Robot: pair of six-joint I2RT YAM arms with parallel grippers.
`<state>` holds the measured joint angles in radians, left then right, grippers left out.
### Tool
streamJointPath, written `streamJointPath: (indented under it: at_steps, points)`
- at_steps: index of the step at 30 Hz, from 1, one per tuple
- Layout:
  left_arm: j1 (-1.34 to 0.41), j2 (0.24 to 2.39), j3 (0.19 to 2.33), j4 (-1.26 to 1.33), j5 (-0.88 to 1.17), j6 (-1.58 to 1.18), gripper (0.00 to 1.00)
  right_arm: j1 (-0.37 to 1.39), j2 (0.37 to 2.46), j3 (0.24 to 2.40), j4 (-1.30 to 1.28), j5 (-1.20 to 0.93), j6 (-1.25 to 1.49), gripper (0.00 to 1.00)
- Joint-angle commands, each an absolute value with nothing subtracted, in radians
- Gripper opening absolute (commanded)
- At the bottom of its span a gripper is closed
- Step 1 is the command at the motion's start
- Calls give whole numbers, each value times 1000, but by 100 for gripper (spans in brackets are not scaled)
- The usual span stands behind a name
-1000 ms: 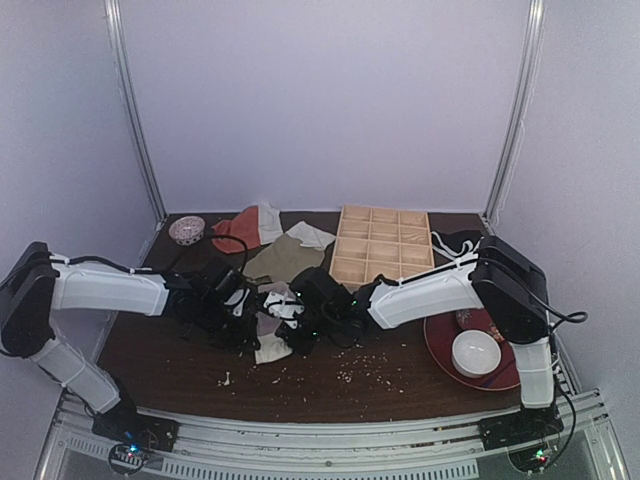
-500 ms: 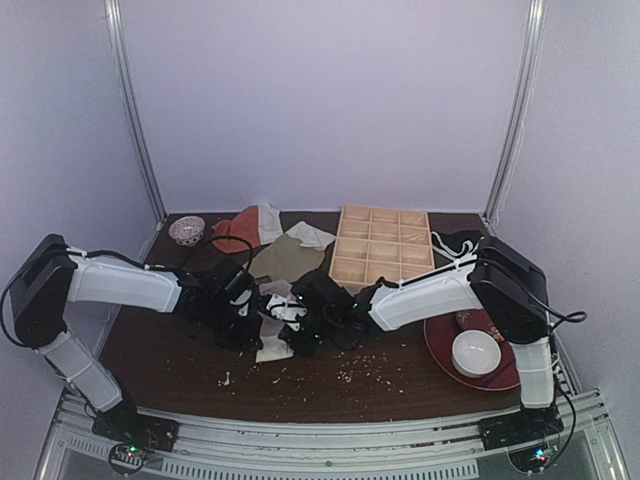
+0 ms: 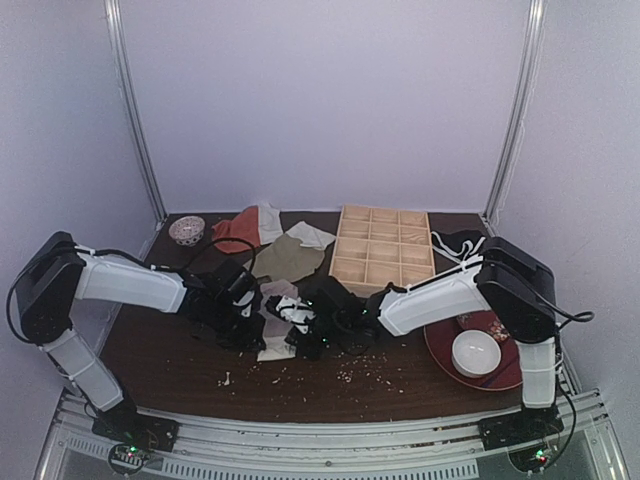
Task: Roll the underwear
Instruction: Roll the underwear at the center of the board.
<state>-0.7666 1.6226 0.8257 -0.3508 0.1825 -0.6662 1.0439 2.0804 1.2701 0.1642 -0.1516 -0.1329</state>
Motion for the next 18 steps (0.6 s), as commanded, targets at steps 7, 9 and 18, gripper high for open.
streamJointPath:
  at_steps: [7, 9, 18]
  points:
    - [-762, 1646, 832, -336, 189, -671, 0, 1037, 1926, 1033, 560, -132, -208, 20]
    - [-762, 1648, 831, -331, 191, -672, 0, 1038, 1931, 1003, 620, -174, -252, 22]
    - [-762, 1652, 830, -324, 200, -672, 0, 1055, 1980, 1032, 580, -261, -459, 27]
